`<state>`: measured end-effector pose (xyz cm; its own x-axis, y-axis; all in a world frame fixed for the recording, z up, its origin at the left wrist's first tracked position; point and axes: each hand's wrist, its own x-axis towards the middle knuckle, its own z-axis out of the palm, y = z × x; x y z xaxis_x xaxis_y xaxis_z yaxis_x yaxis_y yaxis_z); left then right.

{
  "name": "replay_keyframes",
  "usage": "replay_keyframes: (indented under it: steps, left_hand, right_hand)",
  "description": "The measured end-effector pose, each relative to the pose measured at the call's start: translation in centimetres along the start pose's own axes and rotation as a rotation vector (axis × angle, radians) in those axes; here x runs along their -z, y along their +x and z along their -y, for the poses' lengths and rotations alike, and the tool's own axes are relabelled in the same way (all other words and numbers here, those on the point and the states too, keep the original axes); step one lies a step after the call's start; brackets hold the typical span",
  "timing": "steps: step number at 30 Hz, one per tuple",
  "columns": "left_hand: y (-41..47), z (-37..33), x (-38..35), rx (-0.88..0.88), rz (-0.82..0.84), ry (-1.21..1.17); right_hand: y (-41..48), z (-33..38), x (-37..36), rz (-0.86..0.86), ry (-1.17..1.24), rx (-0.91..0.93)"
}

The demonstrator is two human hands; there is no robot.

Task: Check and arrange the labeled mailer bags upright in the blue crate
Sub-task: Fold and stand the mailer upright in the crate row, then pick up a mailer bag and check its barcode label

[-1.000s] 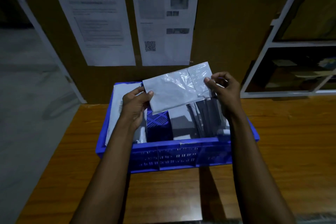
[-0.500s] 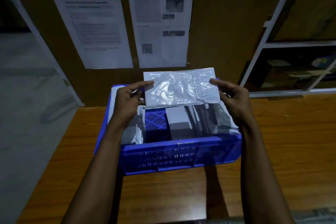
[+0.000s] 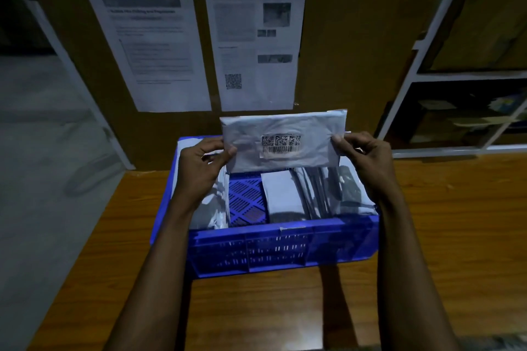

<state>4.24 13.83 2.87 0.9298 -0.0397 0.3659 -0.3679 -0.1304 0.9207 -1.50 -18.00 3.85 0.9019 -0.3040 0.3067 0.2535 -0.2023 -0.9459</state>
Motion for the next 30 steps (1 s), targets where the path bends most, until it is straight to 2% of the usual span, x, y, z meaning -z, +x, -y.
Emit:
replay_keyframes:
  steps: [8,16,19,23,26,30]
  left_hand:
    - [-0.9,-1.7,-1.0,0.209,0.08,-0.243]
    - [-1.3,-1.1,-2.0,0.342,0.133,-0.336]
    - [-1.5,-1.0,-2.6,0.371,0.1,-0.367]
    - [-2.4,-1.3,-3.6,0.424,0.078,-0.468]
    - [-3.5,-1.4,-4.5,0.458,0.14,-0.491]
    - [-3.2,-1.3,-4.1,0.508,0.243,-0.305]
  right_hand:
    - [0.2,1.3,-0.7,0.06,0.07,-0.052]
    - [1.2,2.4,-1.4,-0.064,0.221,-0.13]
    - [1.3,2.4,-1.6,-0.099,0.311,-0.182]
    - [0.9,2.1,-2.2,-0.003,0.441,-0.208]
    - [0.5,1.8,-3.2,0.072,0.377,-0.199]
    - [0.6,1.7,-3.7,0.125,0.293,-0.165]
